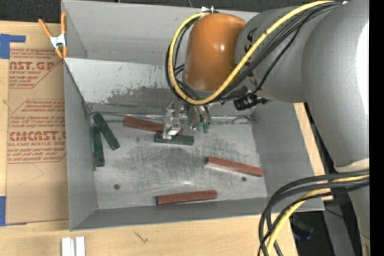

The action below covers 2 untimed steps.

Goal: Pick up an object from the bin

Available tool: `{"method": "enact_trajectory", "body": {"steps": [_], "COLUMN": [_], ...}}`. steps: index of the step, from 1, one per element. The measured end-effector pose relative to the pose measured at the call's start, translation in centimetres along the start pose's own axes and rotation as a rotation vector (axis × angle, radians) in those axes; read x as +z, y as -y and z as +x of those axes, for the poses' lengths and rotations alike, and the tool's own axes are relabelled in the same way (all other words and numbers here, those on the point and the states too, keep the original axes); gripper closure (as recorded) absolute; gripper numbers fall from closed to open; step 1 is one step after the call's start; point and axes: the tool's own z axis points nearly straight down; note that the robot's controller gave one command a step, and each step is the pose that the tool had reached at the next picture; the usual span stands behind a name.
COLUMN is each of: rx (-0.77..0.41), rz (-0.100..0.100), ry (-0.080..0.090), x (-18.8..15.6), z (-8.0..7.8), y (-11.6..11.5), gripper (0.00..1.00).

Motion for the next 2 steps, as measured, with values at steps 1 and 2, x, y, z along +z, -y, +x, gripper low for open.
{"method": "enact_trajectory", "body": {"steps": [1, 2], "rx": [-0.008, -0.224], "rz": [-0.002, -0.001], "ry": [0.009, 0.003], "x": [-3.6, 1.7], "z": [0.0, 0.2], "y": [-0.7, -3.1], "gripper": [1.00, 0.00]}}
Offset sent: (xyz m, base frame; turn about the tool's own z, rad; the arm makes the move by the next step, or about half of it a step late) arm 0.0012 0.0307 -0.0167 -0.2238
